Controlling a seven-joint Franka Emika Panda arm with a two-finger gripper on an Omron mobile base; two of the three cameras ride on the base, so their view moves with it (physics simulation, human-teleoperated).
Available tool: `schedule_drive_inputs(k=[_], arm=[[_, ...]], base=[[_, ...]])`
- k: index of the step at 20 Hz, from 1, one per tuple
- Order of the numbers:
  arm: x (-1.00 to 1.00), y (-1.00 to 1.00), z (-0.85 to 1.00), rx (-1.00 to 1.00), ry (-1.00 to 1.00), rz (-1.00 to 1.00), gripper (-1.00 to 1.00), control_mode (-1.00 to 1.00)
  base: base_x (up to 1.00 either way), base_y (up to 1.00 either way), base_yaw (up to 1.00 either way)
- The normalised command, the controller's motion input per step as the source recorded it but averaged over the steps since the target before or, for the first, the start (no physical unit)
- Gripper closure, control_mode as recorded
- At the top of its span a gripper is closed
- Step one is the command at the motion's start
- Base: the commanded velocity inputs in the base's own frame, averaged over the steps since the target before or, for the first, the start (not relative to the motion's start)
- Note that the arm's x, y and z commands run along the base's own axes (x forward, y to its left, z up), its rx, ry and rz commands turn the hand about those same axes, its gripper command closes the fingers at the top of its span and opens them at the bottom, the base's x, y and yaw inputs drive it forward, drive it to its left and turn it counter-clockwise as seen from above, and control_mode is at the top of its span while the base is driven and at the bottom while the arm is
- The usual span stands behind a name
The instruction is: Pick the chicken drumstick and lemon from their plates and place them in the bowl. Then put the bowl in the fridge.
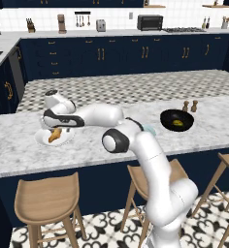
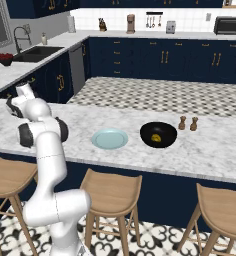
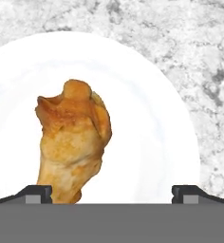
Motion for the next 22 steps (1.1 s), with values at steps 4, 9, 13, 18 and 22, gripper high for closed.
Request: schedule_drive_inputs(k=[4, 9, 13, 18, 22], arm=[[0.07, 0.15, -0.1, 0.0, 0.01, 0.0, -1.0, -1.0], [0.08, 0.18, -0.11, 0.0, 0.02, 0.0, -1.0, -1.0], [0.17, 0.06, -0.03, 0.0, 0.0, 0.0, -1.0, -1.0], [0.24, 0.09, -0.03, 0.0, 0.0, -0.01, -1.0, -1.0], [0.11, 0.1, -0.23, 0.0, 0.0, 0.0, -1.0, -1.0]], base=[[0.0, 0.0, 0.0], [0.0, 0.0, 0.0], [0.0, 0.0, 0.0], [0.0, 0.0, 0.0], [0.0, 0.0, 0.0]])
